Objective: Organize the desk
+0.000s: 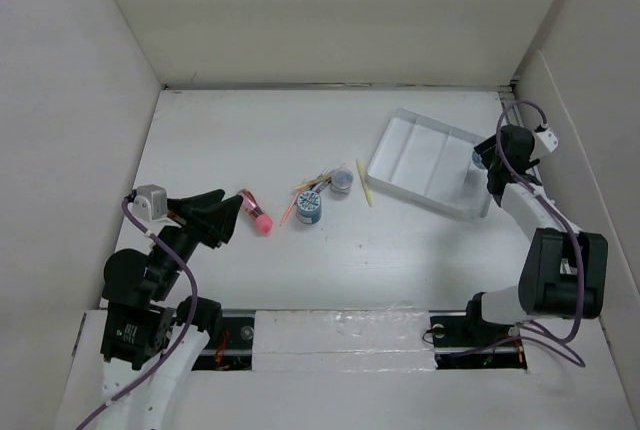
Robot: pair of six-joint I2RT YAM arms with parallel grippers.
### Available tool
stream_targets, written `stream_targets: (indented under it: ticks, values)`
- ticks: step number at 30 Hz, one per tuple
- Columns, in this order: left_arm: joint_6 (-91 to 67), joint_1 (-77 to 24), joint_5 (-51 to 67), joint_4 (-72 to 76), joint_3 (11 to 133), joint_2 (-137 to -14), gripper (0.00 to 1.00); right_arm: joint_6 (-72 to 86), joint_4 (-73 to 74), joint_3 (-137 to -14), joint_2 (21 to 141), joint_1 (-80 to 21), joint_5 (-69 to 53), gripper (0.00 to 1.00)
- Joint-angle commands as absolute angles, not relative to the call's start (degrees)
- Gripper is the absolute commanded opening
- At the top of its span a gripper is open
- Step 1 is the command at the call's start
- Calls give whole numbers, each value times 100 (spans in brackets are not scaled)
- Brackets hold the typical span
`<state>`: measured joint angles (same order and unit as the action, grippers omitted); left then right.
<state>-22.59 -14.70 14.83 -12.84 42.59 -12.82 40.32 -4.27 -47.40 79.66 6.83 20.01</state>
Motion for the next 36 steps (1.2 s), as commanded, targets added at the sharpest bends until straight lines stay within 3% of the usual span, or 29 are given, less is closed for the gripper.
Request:
stream_targets:
  ticks: [1,15,22,28,30,33,34,36]
  values:
    - [-2241,-1512,1538,-1011,4333,-1204,46,4070,-721,-5211,8164,800,2109,48]
    - [-2232,-1512,1600,-993,4316,-1204,46,3937,-554,-5748,9387,1151,1828,52]
    - [-2241,-1512,1608,-993,4307,-1195,47,3946,-510,-5740,9326,1099,1881,86]
    - [-2294,-1512,1530,-1002,4307,-1204,52,3964,-677,-5485,8246,669,1855,88]
    - [-2311,-1512,1459,-1028,4307,-1204,57,3894,-1141,-5301,7851,274,1610,82]
    - [-2338,-1512,1389,-1063,4324,-1222,70,3832,-1915,-4774,7156,-453,907,30]
    - [-2338,-1512,1389,-1046,4324,-1222,73,3841,-2055,-4581,6980,-718,810,5]
    - [-2347,-1512,1424,-1046,4333,-1222,80,3631,-2294,-4491,6970,-1663,676,0]
